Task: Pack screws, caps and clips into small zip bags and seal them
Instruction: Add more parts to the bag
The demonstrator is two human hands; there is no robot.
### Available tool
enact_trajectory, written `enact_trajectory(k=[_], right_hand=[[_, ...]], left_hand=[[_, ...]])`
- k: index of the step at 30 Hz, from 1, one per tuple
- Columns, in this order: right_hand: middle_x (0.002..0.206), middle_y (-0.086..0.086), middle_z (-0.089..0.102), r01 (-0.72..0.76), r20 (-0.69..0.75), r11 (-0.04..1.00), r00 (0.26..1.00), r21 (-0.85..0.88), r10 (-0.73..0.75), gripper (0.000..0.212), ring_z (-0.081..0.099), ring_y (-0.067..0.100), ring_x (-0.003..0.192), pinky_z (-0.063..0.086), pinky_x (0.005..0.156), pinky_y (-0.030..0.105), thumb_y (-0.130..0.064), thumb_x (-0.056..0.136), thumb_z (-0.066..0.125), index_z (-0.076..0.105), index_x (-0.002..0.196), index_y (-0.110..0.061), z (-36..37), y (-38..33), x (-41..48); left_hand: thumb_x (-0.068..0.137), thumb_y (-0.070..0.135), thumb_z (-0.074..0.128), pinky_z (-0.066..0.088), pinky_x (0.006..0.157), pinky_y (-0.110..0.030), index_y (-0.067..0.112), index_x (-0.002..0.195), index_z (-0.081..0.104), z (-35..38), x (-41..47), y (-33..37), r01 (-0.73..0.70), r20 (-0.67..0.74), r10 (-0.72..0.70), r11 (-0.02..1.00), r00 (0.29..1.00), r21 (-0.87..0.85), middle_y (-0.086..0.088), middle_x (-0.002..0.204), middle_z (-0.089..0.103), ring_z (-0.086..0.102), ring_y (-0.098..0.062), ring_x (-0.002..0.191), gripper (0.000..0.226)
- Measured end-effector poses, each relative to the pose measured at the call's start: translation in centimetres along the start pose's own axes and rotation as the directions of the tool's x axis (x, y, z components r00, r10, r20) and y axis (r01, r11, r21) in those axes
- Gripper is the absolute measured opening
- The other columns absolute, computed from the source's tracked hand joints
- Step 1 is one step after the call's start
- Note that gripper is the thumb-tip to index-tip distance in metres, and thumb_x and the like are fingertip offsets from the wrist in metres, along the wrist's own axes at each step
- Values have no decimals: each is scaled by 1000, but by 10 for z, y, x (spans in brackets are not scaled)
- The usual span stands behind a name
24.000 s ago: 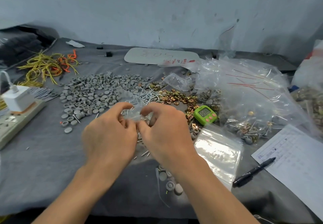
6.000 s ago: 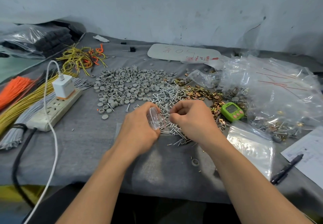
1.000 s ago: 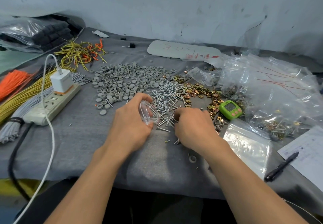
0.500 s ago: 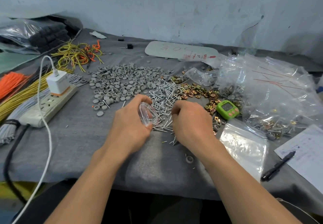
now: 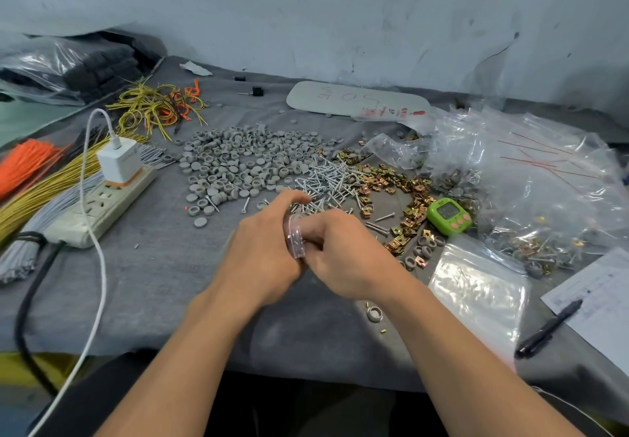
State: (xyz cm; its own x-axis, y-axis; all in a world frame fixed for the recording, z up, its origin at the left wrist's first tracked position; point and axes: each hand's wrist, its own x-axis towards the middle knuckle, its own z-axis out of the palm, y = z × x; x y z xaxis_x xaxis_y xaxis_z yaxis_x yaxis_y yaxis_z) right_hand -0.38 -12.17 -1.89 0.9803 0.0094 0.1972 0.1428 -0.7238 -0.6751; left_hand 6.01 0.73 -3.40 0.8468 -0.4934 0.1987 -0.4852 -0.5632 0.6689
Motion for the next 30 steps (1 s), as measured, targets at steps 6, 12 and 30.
enact_trajectory(k=[6,12,30], right_hand=[[71,-24,66,-17,146,996,989,89,3,32,59,-8,65,42,67,9,11,89,48,74,93,-8,-7,1,-3],[97,-16,78,-399,-263,917,884,4,386,25,70,0,80,57,75,20,-16,95,64,80,106,-33,-18,20,-1],[79,-9,72,-442,-312,810,888,-385,337,19,66,20,76,46,68,30,-20,91,67,65,78,-34,-10,22,-3]], left_hand=[[75,8,70,51,66,-26,50,120,52,-1,2,-9,-13,-59,11,1000,998,-24,16,79,70,62,-1,74,64],[73,13,83,39,65,-10,51,119,51,-2,5,-11,5,-76,-6,1000,997,-24,19,86,69,61,5,81,68],[77,15,83,38,62,-16,53,119,49,3,4,-8,20,-73,-22,1000,997,-17,20,86,69,60,2,75,66]])
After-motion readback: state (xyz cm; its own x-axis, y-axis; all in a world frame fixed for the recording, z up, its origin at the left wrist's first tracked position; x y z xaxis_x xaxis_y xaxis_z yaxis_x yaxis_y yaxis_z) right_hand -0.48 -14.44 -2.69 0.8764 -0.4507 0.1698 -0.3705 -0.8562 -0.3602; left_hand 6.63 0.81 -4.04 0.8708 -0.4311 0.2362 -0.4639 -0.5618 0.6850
